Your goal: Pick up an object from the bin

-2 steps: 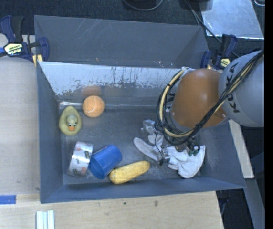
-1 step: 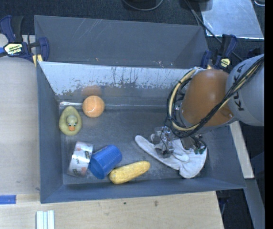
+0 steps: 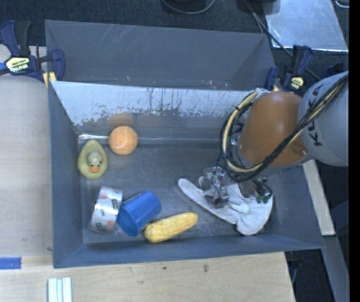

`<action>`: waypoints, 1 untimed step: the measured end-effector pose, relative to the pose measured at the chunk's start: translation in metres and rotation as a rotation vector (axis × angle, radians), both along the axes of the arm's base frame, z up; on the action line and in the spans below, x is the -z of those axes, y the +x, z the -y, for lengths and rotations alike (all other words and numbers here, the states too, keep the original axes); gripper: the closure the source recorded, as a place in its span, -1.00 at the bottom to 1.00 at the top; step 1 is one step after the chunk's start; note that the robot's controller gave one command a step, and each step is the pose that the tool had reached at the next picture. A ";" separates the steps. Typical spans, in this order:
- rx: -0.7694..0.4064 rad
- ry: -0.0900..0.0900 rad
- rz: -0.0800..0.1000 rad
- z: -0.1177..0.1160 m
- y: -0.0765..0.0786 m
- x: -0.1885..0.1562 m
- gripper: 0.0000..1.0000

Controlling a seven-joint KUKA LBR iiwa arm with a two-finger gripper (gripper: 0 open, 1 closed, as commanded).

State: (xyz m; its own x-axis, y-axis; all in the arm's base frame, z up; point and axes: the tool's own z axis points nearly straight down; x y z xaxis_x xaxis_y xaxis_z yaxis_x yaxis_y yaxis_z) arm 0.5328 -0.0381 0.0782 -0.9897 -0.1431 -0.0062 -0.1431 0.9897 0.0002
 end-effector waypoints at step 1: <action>0.003 0.000 0.003 0.001 0.005 -0.107 1.00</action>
Offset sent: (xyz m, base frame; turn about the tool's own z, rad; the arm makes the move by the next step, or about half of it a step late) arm 0.0000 0.0000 0.0000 0.0000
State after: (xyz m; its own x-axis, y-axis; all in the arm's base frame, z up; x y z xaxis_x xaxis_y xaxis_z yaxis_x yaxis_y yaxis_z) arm 0.5381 -0.0393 0.1853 -0.9901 -0.1401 -0.0093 -0.1401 0.9901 -0.0003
